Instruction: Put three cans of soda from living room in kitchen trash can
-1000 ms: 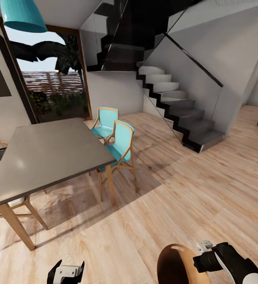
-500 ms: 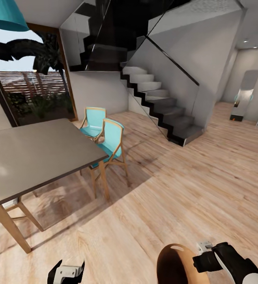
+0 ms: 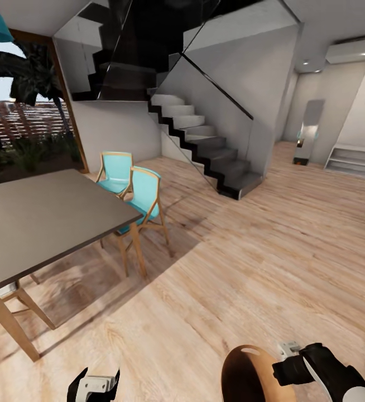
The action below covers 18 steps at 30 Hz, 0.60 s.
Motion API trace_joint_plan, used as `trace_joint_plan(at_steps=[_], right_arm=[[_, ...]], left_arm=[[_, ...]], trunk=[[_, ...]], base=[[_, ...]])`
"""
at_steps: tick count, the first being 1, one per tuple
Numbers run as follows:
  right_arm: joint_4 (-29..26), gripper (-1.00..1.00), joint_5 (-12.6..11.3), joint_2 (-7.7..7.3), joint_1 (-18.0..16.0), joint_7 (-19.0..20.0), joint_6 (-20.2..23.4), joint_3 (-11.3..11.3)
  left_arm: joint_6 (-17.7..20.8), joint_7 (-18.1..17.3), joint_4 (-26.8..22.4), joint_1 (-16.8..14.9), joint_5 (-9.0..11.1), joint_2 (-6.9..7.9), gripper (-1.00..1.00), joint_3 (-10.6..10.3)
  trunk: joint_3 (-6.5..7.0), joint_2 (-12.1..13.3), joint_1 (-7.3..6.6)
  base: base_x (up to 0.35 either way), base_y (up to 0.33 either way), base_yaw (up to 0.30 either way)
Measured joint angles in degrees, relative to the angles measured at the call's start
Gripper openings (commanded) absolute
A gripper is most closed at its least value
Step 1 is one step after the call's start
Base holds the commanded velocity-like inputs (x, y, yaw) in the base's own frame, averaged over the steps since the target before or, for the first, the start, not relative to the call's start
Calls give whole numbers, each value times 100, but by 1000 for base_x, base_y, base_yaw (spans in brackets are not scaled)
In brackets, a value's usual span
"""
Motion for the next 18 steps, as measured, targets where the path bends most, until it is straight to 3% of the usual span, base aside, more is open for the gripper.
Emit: trace_joint_plan(at_steps=[12,18], right_arm=[[0,-100,7,4,0,8,-2,2],[-1,-100,-12,14,0,1,3,-7]], left_arm=[[0,0,-3,0,7,3,100,4],[0,0,-3,0,8,3,100,4]], trunk=[[0,0,0],[0,0,0]], base=[[-270,209,-249],[-270,209,-92]])
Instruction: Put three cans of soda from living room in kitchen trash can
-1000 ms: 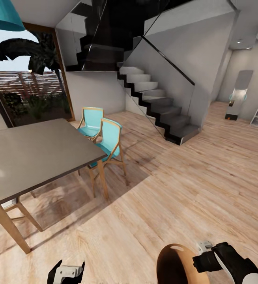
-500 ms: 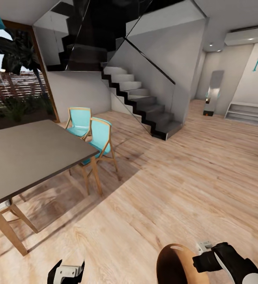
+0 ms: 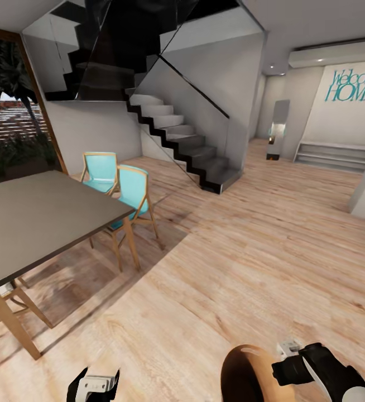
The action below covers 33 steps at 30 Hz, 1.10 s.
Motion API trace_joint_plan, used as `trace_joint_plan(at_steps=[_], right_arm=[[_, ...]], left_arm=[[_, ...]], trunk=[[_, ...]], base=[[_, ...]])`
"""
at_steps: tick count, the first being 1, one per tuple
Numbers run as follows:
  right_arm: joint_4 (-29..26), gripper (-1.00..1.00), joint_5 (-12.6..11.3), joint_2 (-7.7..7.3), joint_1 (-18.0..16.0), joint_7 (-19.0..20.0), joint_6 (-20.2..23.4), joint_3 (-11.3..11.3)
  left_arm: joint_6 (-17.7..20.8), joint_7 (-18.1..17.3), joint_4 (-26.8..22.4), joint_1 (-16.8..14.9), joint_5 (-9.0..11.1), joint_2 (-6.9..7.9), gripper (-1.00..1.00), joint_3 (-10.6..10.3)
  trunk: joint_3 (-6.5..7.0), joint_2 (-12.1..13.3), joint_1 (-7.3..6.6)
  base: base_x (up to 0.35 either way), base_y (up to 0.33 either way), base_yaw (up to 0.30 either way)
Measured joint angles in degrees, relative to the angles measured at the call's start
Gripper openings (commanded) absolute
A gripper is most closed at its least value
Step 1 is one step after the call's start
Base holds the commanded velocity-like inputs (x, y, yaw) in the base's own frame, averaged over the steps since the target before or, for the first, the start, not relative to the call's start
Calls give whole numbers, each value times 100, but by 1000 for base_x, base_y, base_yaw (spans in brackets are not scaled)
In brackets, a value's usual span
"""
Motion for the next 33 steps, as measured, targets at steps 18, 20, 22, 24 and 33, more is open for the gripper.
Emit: trace_joint_plan(at_steps=[18,20,22,24,33], right_arm=[[0,-100,-4,3,0,-12,0,-207],[1,-100,27,3,0,-17,-10,-215],[1,-100,18,7,1,-16,-9,-228],[0,-100,-8,11,0,-13,-3,-238],[1,-100,9,5,0,-23,-8,-246]], left_arm=[[-14,12,-6,5,7,5,100,0],[-15,13,-7,5,16,5,100,0],[-17,5,-5,2,29,6,100,0],[-13,2,1,1,34,6,100,8],[-10,8,2,0,31,5,100,16]], trunk=[[73,0,0],[83,0,0],[93,0,0],[104,0,0],[153,0,0]], base=[[-204,166,-210],[-14,52,-231],[-6,64,-231],[-3,35,-230],[0,-210,-221]])
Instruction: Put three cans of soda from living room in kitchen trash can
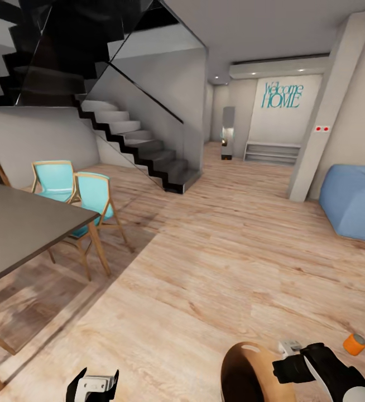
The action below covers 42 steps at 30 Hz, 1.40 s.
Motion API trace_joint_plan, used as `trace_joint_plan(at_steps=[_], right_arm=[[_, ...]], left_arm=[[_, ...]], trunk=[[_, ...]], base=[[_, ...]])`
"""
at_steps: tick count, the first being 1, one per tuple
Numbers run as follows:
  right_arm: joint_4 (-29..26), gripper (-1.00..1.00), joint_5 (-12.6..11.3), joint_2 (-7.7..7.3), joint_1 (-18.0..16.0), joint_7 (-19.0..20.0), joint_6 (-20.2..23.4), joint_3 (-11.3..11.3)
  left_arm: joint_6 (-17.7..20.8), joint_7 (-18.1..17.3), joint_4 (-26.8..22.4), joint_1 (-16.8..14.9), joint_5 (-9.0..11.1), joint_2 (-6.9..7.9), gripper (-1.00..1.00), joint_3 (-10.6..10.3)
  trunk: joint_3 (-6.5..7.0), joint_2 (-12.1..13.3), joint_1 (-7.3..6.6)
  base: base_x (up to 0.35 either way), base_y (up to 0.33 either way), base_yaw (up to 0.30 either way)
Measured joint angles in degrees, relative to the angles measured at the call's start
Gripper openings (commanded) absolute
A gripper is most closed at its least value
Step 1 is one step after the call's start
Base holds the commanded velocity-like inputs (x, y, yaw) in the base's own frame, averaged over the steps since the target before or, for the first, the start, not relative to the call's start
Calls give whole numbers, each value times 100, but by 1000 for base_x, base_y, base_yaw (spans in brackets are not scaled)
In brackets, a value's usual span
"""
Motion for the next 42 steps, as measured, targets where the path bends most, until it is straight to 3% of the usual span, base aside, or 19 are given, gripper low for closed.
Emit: trace_joint_plan(at_steps=[34,42], right_arm=[[1,-100,15,7,0,-1,-3,9],[2,-100,32,12,1,3,-5,15]], left_arm=[[-8,0,0,0,-37,-7,100,-7],[-5,-8,-6,0,1,-5,100,-7]], trunk=[[211,0,0],[257,0,0]], base=[[0,-279,-201],[28,-62,-153]])
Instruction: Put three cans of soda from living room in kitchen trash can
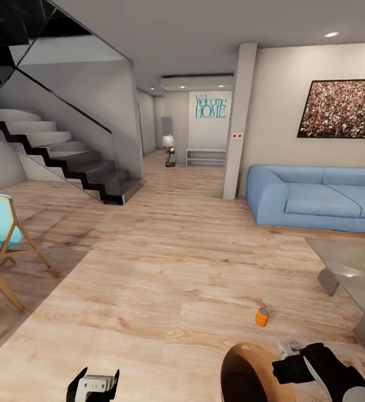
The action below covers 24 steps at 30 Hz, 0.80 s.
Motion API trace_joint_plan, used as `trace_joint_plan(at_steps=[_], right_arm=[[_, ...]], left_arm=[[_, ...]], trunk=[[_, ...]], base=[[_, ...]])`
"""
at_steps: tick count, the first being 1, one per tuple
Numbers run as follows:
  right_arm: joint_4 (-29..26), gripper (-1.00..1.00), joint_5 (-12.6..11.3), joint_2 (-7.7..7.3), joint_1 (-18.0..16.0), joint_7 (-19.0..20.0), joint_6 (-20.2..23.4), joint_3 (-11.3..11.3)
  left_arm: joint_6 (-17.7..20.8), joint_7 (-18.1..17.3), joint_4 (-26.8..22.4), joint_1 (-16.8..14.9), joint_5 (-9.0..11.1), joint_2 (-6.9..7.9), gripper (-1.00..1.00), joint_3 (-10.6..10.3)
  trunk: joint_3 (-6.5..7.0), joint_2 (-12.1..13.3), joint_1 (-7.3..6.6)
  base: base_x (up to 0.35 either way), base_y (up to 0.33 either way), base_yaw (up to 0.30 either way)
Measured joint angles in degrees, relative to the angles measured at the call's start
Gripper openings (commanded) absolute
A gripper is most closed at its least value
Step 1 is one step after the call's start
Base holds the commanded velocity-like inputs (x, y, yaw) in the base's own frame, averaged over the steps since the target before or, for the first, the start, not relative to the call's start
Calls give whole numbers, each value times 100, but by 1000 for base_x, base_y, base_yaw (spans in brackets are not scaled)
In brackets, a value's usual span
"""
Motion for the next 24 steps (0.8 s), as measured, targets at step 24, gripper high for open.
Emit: trace_joint_plan(at_steps=[24], right_arm=[[-1,-100,-27,-16,0,-1,7,-14]], left_arm=[[6,-9,6,0,-42,-2,100,-9]], trunk=[[16,0,0]], base=[[247,167,-210]])
